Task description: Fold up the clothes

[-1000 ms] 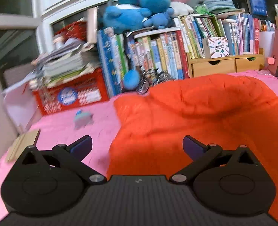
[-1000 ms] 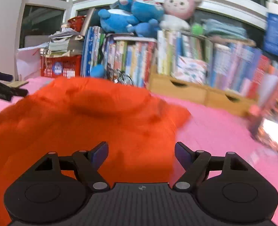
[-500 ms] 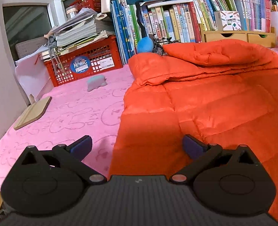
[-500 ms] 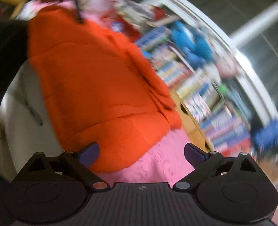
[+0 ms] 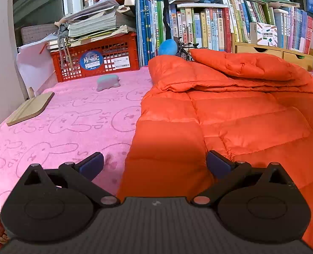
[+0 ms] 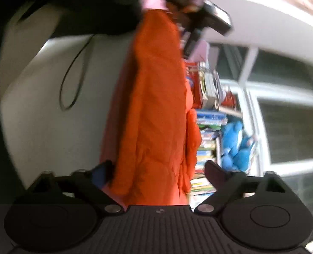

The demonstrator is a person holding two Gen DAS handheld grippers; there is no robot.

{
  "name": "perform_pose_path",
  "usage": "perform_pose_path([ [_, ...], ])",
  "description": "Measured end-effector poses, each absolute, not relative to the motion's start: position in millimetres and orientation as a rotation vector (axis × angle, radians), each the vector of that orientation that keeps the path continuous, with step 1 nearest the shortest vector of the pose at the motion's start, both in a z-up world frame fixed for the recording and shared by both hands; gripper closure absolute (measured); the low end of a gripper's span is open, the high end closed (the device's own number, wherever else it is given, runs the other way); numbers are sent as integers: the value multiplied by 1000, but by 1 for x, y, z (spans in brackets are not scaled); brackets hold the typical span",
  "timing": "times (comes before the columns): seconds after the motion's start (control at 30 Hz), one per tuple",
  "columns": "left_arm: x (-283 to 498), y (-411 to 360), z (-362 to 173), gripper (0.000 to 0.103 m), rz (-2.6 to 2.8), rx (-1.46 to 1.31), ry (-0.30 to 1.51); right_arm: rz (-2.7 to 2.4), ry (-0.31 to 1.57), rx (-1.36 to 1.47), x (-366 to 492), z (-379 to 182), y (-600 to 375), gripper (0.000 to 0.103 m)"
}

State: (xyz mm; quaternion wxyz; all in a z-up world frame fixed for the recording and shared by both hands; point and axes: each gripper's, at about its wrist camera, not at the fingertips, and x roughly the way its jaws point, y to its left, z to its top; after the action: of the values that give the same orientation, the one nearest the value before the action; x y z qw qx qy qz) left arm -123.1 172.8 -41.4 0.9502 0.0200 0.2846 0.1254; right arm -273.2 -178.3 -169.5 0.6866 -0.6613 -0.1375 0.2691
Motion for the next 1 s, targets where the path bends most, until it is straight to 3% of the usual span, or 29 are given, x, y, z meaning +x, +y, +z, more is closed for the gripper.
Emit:
perform_pose_path([
  [0.1, -123, 172, -41, 0, 257, 38, 577, 645, -186, -1304, -268, -132, -169, 62],
  [0.13, -123, 171, -40, 0, 259, 45, 577, 647, -149, -1240, -266, -119, -167, 68],
  [0.3, -127, 169, -26, 0, 262, 118, 536, 625, -13, -879, -239, -54, -162, 73],
  [0.53, -147, 214, 39, 0, 317, 76, 357, 550, 76, -420, -126, 24, -166, 74],
  [0.7, -161, 253, 82, 0, 354, 31, 239, 463, 332, -115, -8, 31, -162, 74],
  [0.87, -160, 264, 78, 0, 332, 3, 255, 380, 610, 139, 75, -10, -161, 66],
  [0.97, -148, 256, 62, 0, 256, 15, 300, 383, 598, 201, 74, -27, -171, 43],
  [1.0, -143, 253, 57, 0, 228, 19, 314, 409, 558, 213, 67, -25, -178, 22],
])
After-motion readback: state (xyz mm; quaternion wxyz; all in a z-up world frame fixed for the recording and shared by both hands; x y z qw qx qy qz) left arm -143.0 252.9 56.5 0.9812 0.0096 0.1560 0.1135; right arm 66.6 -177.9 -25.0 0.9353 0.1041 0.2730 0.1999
